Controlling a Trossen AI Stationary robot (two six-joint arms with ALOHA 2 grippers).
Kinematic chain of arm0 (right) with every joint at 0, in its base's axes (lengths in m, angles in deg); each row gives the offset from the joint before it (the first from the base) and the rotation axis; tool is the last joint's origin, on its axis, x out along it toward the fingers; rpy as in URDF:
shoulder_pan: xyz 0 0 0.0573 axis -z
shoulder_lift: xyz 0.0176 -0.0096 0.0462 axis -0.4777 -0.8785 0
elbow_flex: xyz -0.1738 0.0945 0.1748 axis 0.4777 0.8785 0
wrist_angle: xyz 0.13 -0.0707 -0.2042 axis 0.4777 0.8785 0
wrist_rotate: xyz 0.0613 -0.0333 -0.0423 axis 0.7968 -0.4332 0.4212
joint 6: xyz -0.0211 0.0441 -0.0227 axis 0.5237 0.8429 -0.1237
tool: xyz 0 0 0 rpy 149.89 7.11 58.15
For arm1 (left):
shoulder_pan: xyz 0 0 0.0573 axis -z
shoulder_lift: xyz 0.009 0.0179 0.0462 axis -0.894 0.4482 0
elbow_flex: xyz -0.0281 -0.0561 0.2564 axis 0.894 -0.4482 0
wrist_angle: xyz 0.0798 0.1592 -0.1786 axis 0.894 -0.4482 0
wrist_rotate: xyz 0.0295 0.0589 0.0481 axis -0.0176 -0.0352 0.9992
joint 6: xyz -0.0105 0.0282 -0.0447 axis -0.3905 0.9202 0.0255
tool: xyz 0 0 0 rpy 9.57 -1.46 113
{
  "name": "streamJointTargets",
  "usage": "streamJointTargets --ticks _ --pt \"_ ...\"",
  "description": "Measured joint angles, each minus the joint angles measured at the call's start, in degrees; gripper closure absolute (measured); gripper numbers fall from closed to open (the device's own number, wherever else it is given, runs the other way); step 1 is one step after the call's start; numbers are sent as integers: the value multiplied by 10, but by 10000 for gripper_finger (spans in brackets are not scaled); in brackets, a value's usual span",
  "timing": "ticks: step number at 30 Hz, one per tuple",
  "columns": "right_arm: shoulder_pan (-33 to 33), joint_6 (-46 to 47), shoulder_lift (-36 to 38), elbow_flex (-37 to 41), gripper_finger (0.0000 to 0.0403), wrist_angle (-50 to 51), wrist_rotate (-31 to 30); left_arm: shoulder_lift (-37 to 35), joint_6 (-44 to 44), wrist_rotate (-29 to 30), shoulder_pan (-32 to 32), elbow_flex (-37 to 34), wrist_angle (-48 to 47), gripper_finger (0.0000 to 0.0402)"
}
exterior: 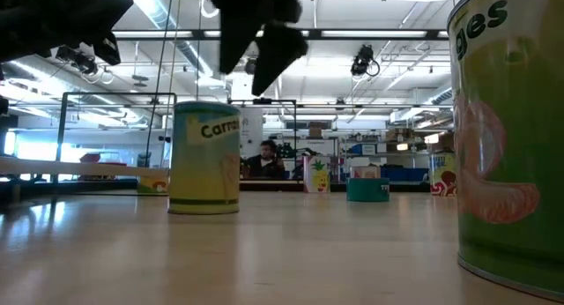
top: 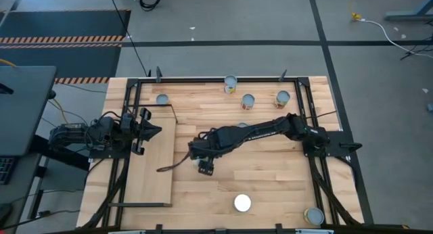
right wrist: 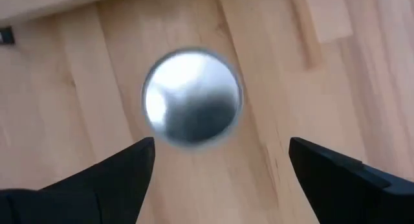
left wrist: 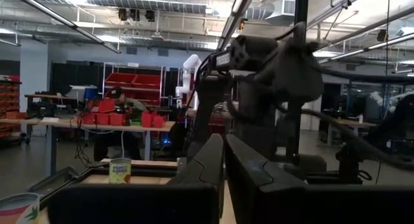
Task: Pick and place cans onto a shelf
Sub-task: Move the canned carrots to the middle of the table
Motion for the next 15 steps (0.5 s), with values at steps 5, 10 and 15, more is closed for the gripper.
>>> streamJointTargets --ticks 5,10,15 --pt "-14 31 -23 2 39 68 -13 0 0 0 0 0 0 379" --pt "-17 33 -49 3 39 19 -27 0 0 0 0 0 0 379" --pt "-12 30 -42 1 39 -70 -31 0 0 0 0 0 0 379"
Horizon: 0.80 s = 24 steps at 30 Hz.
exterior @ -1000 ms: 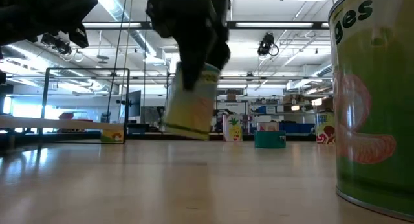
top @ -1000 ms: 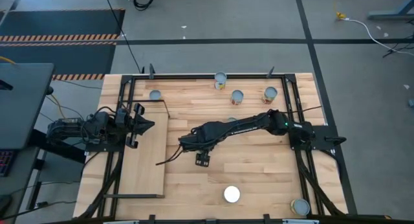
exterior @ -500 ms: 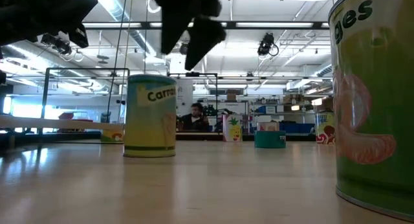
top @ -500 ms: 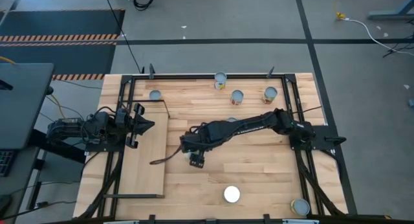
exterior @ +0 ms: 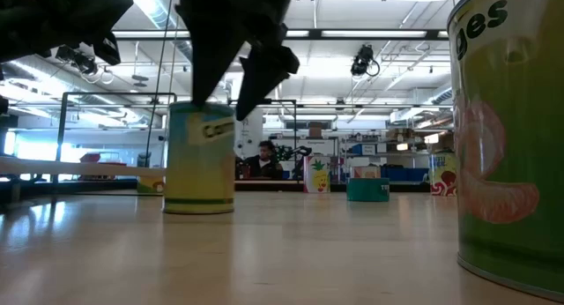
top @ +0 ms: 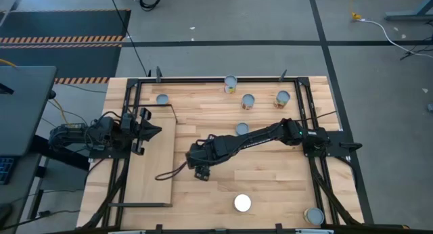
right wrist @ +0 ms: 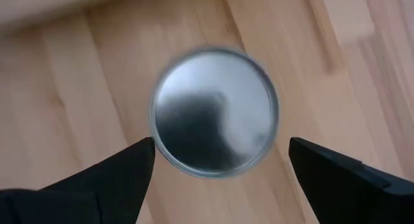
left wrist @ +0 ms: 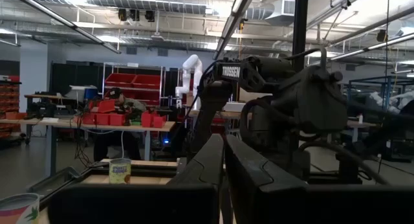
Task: Pick and place cans onto a shelf
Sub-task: Move the canned carrots to the middle of the table, then move the canned oranges to the middle of the table
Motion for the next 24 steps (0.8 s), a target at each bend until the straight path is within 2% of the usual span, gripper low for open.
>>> streamJointTargets --ticks 4,11,13,19,24 --pt "7 -40 2 -1 39 -36 1 0 0 0 0 0 0 379" --pt "-21 -46 3 -71 40 69 72 0 0 0 0 0 0 379" --pt "-40 -30 15 -64 43 88 90 0 0 0 0 0 0 379" --pt "-115 81 23 -68 50 224 119 0 0 0 0 0 0 379" --pt "-179 118 23 -68 45 230 82 0 0 0 0 0 -1 379"
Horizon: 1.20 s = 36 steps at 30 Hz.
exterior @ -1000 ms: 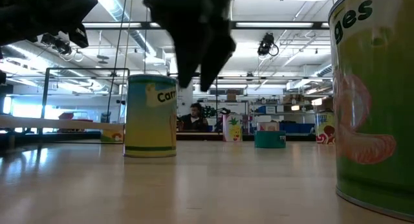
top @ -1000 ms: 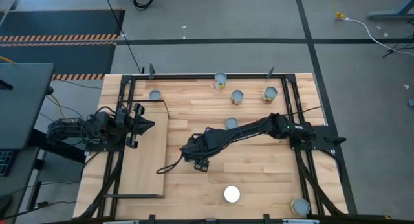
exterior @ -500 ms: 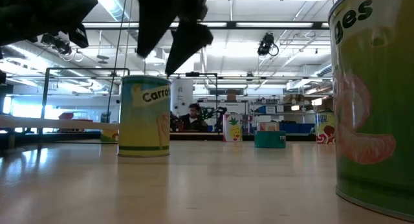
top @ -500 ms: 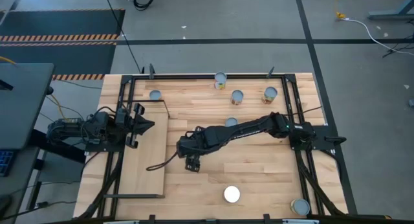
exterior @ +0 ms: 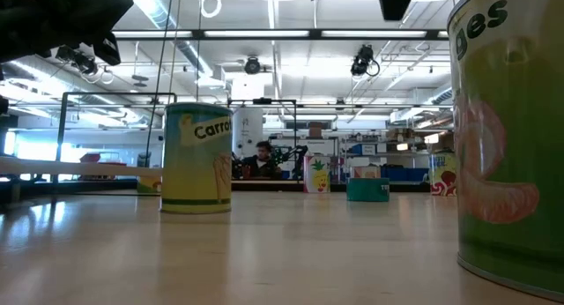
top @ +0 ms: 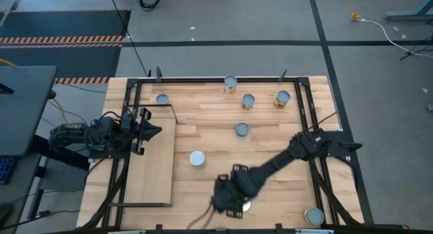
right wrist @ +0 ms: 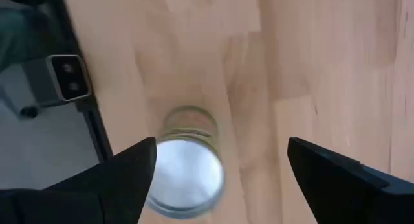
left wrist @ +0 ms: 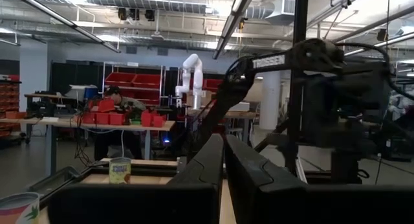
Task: Pick and place cans onto a shelf
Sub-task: Move the canned oranges to the middle of the table
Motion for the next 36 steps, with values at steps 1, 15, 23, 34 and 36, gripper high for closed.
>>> streamJointTargets --ticks 1,15,23,34,36 --pt "-11 0 0 0 43 -5 -9 0 0 0 0 0 0 379" --pt "-66 -133 1 18 19 -98 -62 0 0 0 0 0 0 379" --pt "-65 -193 -1 67 18 -102 -48 0 0 0 0 0 0 379" --pt "-57 -209 0 103 19 -94 -33 0 0 0 0 0 -1 379" --pt "-50 -211 0 109 19 -93 -26 0 0 0 0 0 -1 379"
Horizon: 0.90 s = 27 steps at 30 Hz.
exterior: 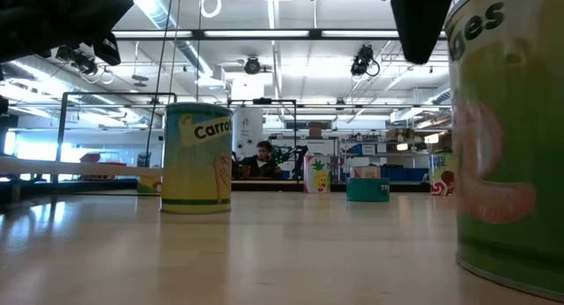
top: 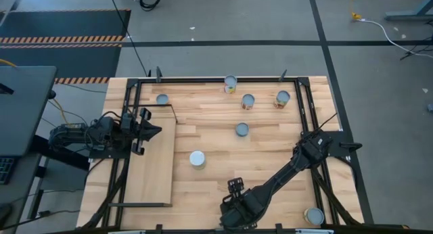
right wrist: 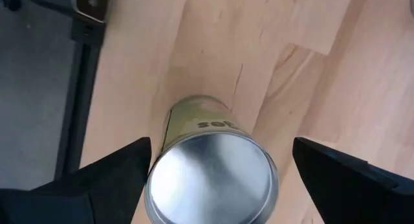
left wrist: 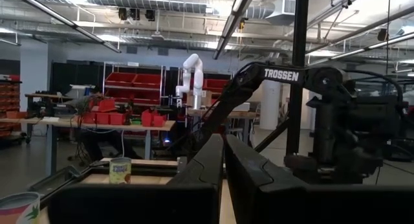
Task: Pick and place cans onto a shelf
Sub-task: Move the canned oranges to the middle of the table
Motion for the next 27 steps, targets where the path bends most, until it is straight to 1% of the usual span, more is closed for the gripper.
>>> streamJointTargets --ticks 8,10,13,16,19,24,26,27 --pt "22 0 0 1 19 40 82 0 0 0 0 0 0 379" --pt "25 0 0 10 19 44 100 0 0 0 0 0 0 379" --pt "26 0 0 34 19 44 103 0 0 0 0 0 0 379" --pt "26 -4 0 54 21 12 104 0 0 0 0 0 0 379" --pt "26 -11 0 59 37 -7 101 0 0 0 0 0 0 379" --pt "39 -26 0 55 97 9 114 0 0 0 0 0 0 379" --pt "49 -36 -1 41 98 17 107 0 0 0 0 0 0 379" --pt "55 -43 -1 32 98 5 96 0 0 0 0 0 0 379"
